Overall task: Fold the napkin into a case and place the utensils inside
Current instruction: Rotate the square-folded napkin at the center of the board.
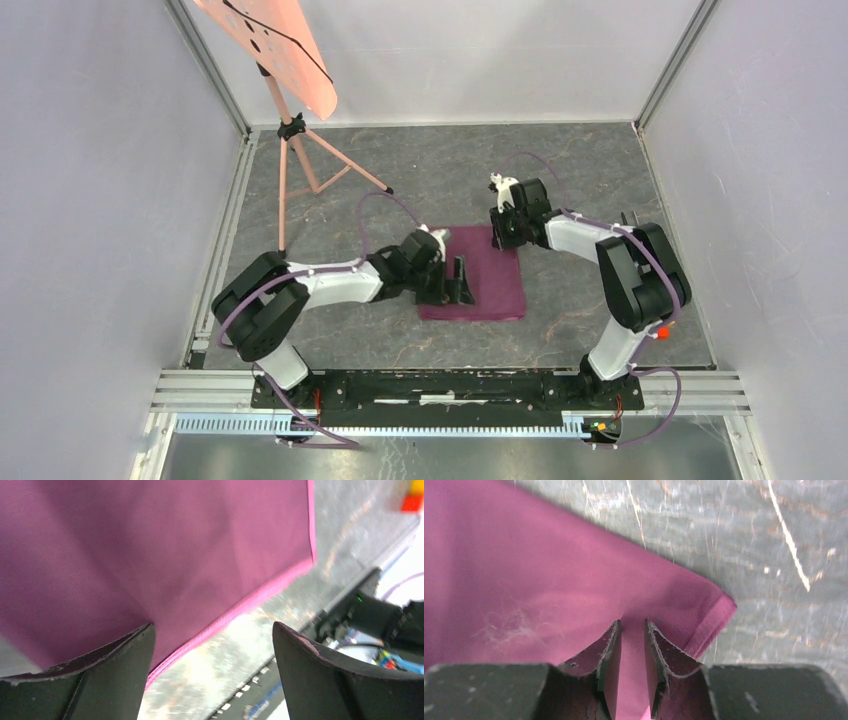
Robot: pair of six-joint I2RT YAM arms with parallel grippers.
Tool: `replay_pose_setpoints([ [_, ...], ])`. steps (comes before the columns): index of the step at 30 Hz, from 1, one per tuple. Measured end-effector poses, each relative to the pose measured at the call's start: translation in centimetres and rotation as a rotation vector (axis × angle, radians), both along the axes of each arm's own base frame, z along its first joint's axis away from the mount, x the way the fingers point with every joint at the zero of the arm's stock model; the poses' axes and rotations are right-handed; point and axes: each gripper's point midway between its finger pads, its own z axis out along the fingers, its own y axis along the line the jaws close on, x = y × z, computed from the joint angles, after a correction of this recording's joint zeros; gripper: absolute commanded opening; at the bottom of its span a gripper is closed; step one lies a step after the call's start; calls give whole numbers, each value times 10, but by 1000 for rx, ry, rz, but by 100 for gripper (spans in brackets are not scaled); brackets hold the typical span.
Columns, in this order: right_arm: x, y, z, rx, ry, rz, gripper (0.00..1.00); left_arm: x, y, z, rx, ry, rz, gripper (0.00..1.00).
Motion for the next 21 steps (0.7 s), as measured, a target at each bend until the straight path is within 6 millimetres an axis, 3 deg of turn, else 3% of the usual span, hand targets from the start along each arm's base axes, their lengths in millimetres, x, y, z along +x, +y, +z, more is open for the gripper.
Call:
replay_pose_setpoints([
  [3,14,6,2,-2,-6,24,36,-37,-30,3,-50,55,-73,93],
  [6,8,6,3,-7,15,42,44,-62,-47,9,-70,87,-126,95],
  [10,-14,0,14,-6,41,51,60,-61,-44,24,-77,73,-119,96],
  [14,-53,3,38,90,21,94,67,-59,-39,54,-133,22,-107,97],
  [17,-82,1,40,174,31,103,60,-58,-36,59,-149,12,-103,97],
  [21,-115,-22,24,232,117,-6,54,-60,-27,44,-115,35,-91,97],
])
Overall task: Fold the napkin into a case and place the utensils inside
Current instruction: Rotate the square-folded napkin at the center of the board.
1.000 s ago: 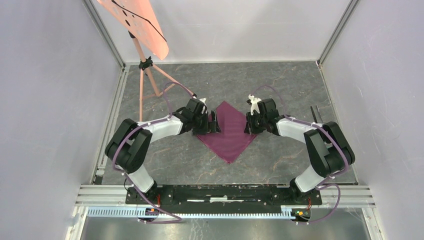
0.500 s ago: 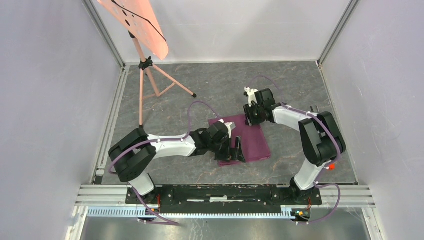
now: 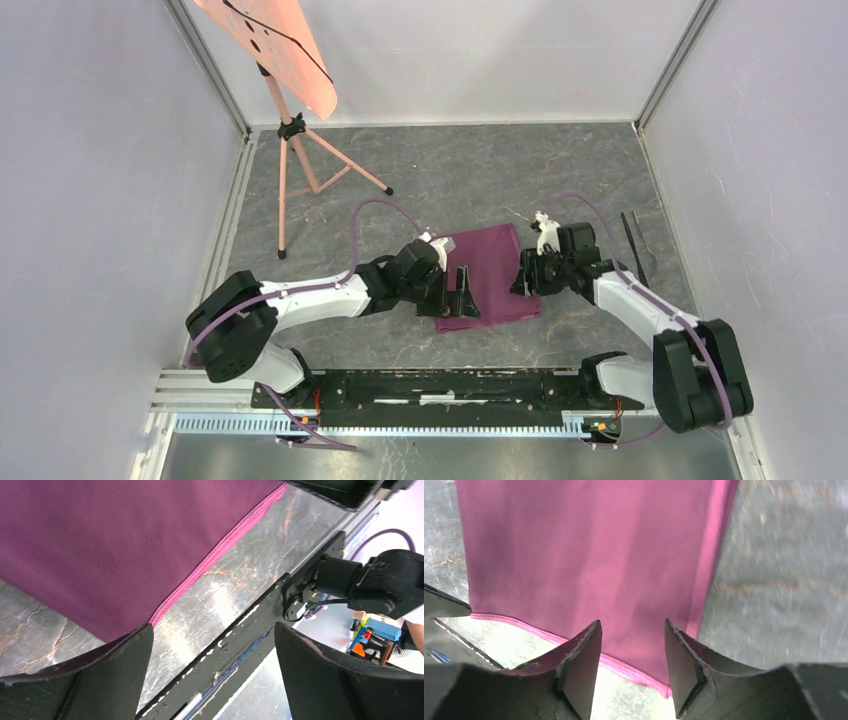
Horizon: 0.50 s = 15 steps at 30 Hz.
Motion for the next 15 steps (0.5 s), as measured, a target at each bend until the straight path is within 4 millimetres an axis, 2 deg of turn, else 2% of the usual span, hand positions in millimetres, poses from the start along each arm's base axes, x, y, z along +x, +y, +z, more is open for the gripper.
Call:
replay_pose_setpoints([
  [4,-21,-19,-7,-5,69,-115,55,-2,9,-13,34,9,14,96],
  [10,-21,-34,5,-41,4,-206,52,-6,14,-20,50,18,15,96],
  [15,-27,-40,-4,-79,39,-219,49,-6,16,-12,40,8,18,96],
])
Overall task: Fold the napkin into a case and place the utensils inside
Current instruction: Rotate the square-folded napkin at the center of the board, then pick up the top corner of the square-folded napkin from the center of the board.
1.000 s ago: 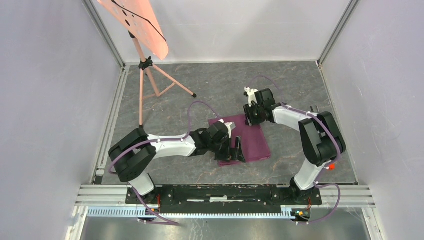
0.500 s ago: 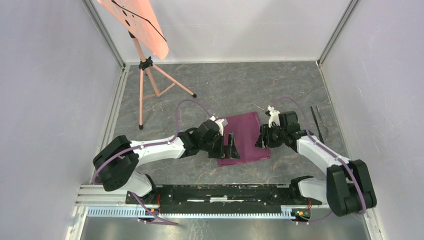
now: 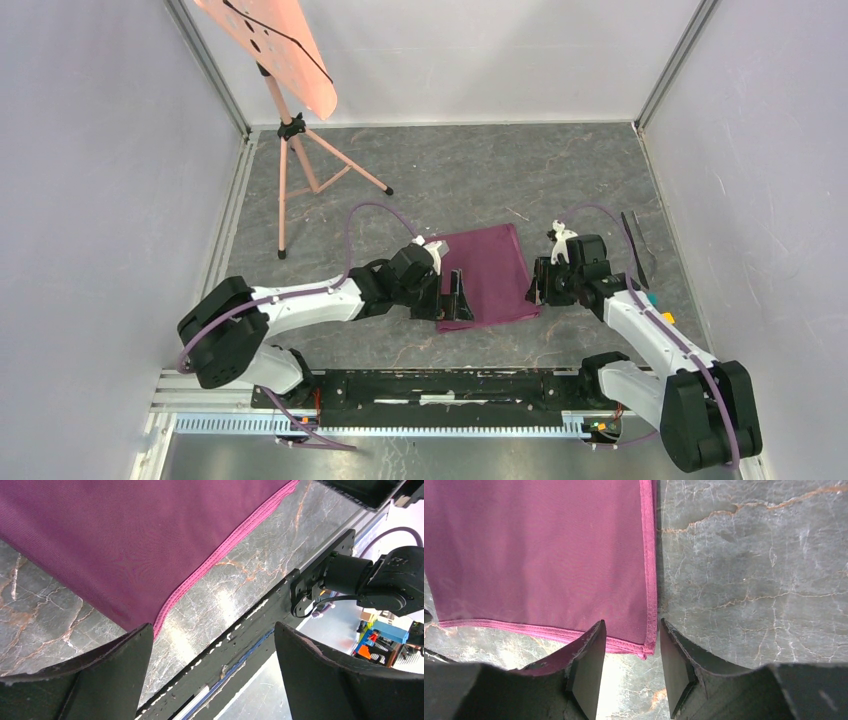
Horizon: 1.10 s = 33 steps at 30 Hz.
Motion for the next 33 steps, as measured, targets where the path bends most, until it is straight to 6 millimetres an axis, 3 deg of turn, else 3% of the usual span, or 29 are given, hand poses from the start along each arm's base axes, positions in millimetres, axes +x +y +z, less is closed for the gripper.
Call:
replay_pose_setpoints([
  [12,-20,-1,-18,5,57,14,45,3,2,9,-11,-27,16,97],
  [24,-18,2,-7,25,5,21,43,4,5,16,-15,-45,29,96],
  [33,-20,6,-6,49,12,35,27,4,7,14,-7,-43,31,97],
])
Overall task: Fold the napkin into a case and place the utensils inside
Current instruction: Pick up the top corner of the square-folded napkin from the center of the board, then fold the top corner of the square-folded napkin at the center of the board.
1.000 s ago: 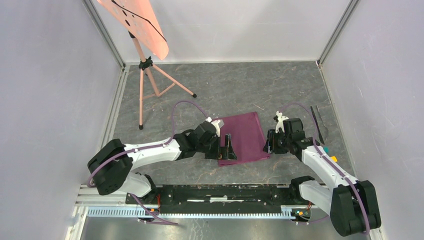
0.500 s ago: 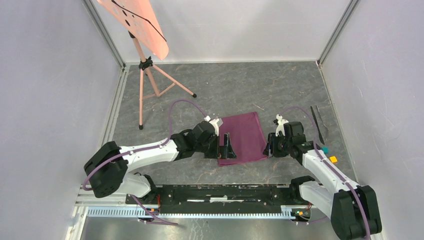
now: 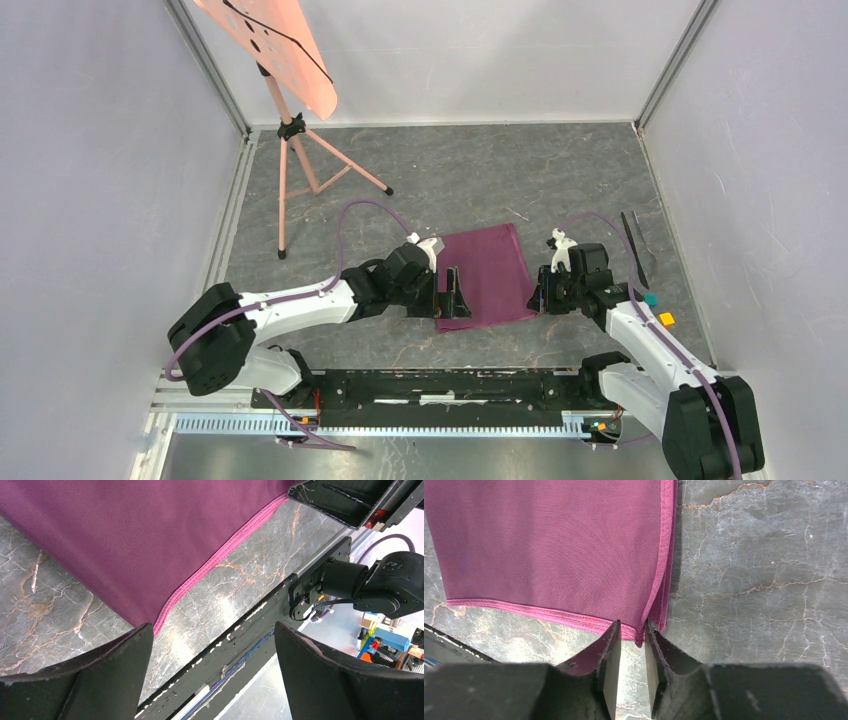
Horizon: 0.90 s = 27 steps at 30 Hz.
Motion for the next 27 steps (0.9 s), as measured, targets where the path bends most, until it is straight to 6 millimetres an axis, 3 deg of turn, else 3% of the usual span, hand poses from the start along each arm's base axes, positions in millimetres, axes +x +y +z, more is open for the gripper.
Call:
replay_pose_setpoints([
  [7,2,3,2,16,-10,5,4,4,11,-10,62,-4,41,92],
  [10,7,7,6,34,-35,11,0,9,22,-16,114,-24,85,89],
  [13,15,17,7,53,-52,31,0,14,35,-18,146,-53,132,79],
  [18,29,57,11,94,-34,132,0,17,41,-30,190,-49,154,63],
  [24,59,122,33,209,-79,244,0,6,56,-60,230,5,183,60],
  [27,75,147,38,265,-88,266,0,6,53,-59,191,9,207,57],
])
